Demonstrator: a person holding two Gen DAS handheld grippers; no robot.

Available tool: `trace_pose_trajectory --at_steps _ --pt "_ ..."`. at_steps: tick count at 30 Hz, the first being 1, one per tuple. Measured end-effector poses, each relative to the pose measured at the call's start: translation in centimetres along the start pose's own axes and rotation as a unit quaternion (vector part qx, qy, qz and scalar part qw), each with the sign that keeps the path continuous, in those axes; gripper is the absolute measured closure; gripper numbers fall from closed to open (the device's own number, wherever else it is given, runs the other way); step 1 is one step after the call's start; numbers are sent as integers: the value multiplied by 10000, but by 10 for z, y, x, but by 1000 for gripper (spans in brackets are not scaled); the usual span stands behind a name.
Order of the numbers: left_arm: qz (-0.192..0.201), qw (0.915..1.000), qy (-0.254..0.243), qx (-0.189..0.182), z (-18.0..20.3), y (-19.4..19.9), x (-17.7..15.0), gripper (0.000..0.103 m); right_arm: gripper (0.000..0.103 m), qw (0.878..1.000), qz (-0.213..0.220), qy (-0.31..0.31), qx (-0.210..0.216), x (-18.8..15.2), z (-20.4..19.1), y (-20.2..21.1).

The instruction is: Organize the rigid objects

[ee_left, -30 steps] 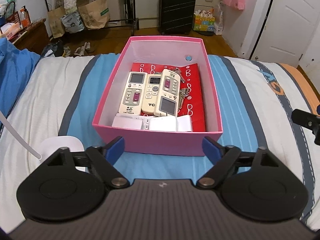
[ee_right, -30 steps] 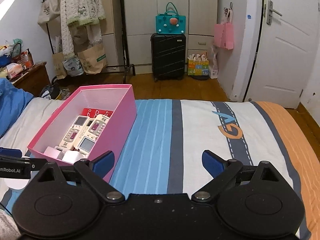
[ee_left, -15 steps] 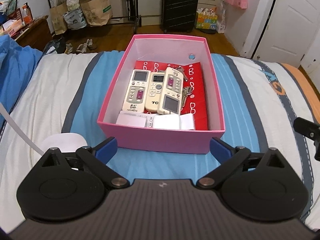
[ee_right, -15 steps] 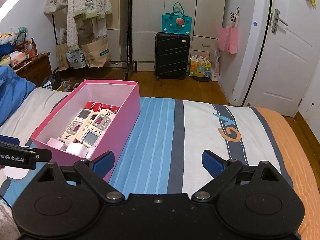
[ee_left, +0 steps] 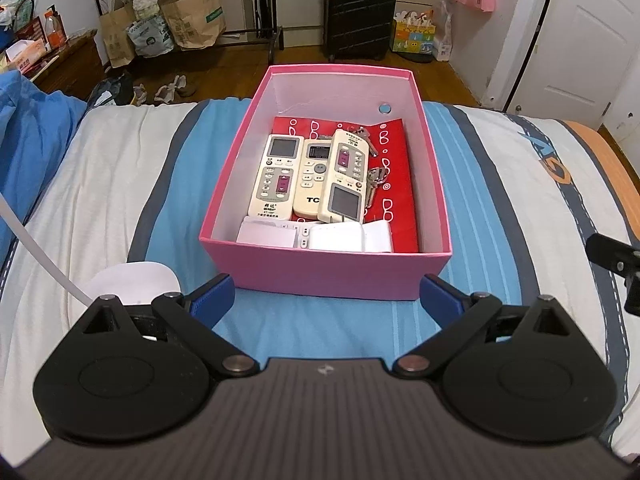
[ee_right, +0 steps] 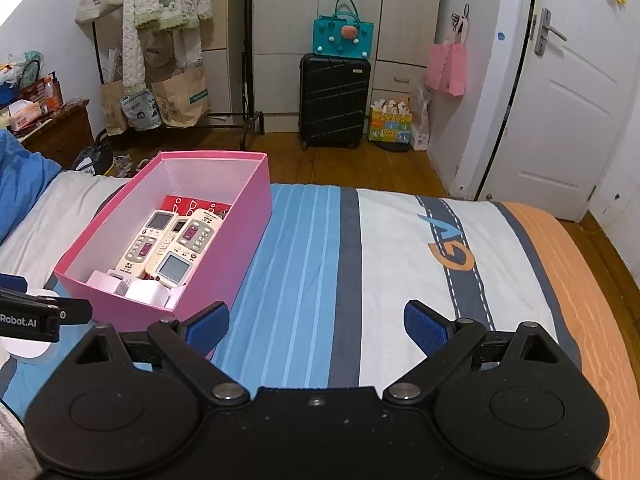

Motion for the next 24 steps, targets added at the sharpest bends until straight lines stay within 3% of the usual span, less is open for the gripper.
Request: trace_pose_trajectory --at_steps 24 --pt "-33 9999 -114 117 1 -2 -3 3 7 9997 -103 -81 -183 -5 3 -2"
Point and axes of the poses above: each gripper's, at about its wrist camera, not at the fingertips, and y roughly against the way its jaws point, z to its right, x to its top, the point moved 4 cm from there along -y, roughly the way its jaws point, and after that the axes turned 13 degrees about z, right-handed, at the moved point
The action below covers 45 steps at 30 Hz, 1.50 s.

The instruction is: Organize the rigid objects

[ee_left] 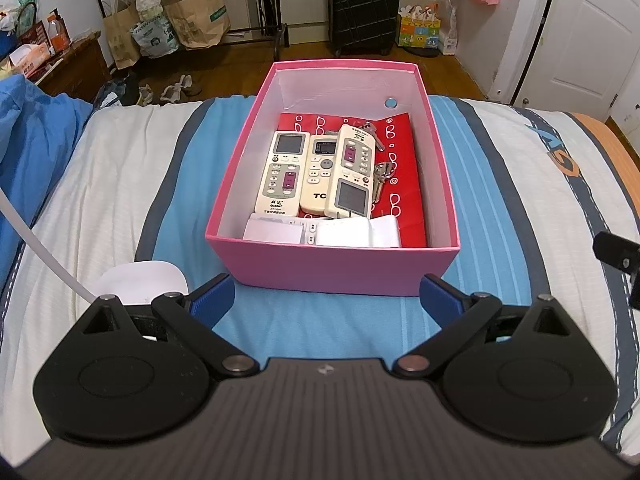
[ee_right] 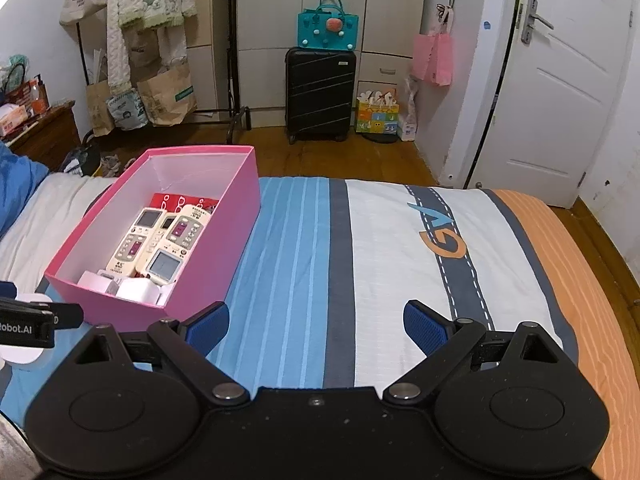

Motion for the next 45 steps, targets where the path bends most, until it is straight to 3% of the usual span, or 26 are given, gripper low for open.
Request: trace_pose_trajectory --at_steps 45 --pt "-4 10000 31 -68 2 -3 -2 3 7 9996 97 -67 -261 0 -5 4"
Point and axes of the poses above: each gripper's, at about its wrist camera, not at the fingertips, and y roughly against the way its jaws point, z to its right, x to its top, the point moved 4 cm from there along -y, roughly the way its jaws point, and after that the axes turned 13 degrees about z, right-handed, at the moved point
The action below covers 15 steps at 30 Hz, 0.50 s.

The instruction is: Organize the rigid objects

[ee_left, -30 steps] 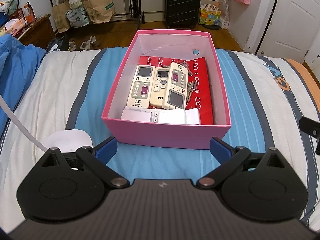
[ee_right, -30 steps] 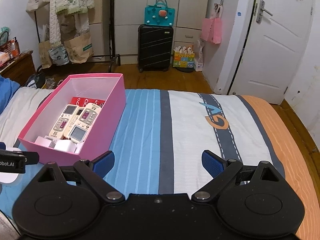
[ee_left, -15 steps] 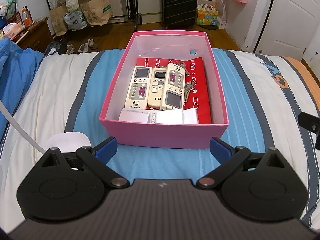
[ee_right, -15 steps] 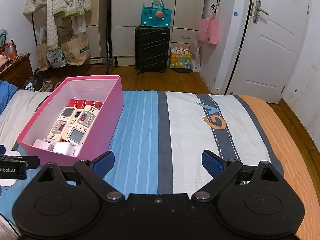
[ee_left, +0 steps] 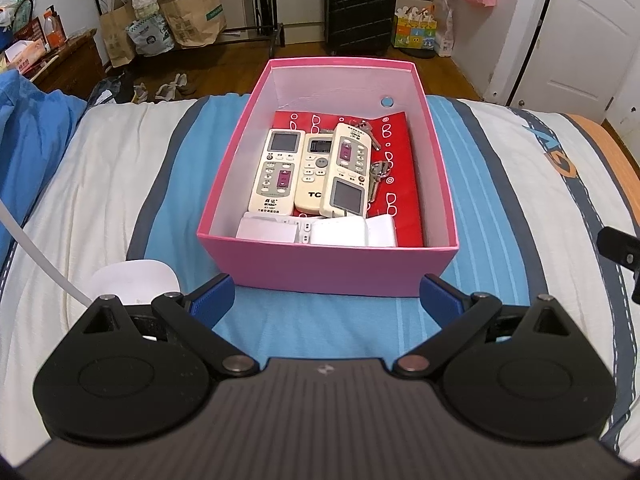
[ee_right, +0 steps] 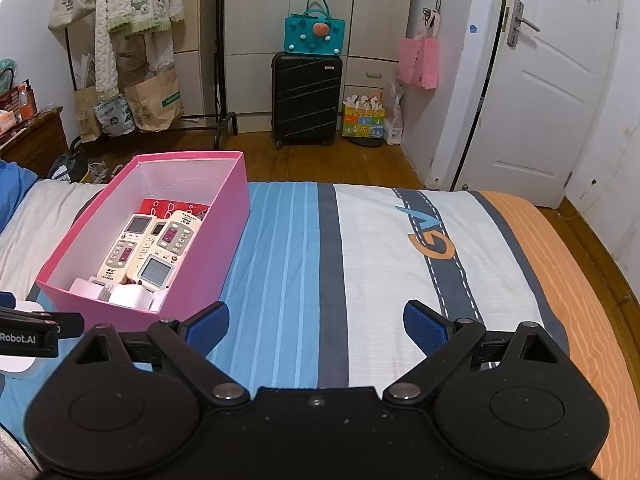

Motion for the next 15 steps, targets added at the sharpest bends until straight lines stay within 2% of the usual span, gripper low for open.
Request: trace_pose_trajectory --at_steps 15 --pt "168 9998 -54 25 0 4 2 2 7 10000 -4 -17 -8 0 1 0"
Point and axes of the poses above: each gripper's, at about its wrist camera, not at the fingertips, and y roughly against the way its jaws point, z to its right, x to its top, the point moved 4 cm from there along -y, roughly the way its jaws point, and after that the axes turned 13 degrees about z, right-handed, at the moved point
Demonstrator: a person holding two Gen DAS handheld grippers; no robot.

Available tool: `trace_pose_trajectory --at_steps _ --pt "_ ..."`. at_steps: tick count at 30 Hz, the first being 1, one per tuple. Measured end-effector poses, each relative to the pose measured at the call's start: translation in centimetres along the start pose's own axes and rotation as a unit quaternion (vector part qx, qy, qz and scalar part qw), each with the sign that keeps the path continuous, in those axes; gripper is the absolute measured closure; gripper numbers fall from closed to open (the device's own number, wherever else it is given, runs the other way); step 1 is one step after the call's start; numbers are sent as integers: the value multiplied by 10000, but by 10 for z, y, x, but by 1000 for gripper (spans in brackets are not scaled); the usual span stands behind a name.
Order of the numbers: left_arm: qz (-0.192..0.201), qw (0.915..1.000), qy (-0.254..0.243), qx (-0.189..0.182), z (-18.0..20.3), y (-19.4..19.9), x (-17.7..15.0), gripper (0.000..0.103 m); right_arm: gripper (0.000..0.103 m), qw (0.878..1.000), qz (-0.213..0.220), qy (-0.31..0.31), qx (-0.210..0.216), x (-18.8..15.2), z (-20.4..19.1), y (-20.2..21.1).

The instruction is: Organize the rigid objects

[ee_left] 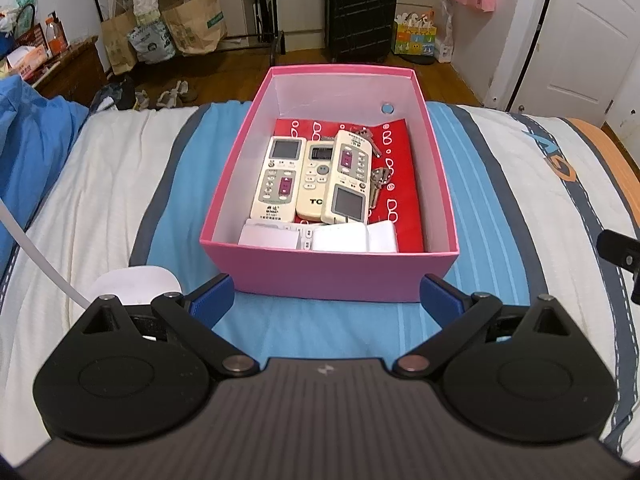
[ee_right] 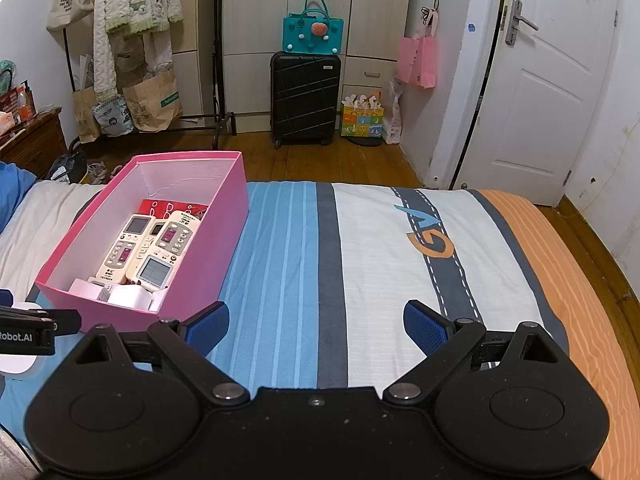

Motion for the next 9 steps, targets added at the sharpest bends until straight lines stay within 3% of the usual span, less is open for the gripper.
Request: trace_pose_trajectory --at_steps 9 --pt "116 9999 -63 78 0 3 2 2 7 10000 -28 -11 -11 -1 -1 0"
Point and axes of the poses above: each gripper's, at about its wrist camera, not at the fingertips, and y roughly against the way its jaws point, z to its right, x to its top, the point moved 4 cm from there along -y, roughly the way its jaws point, and after that the axes turned 13 degrees about z, right-handed, at the moved point
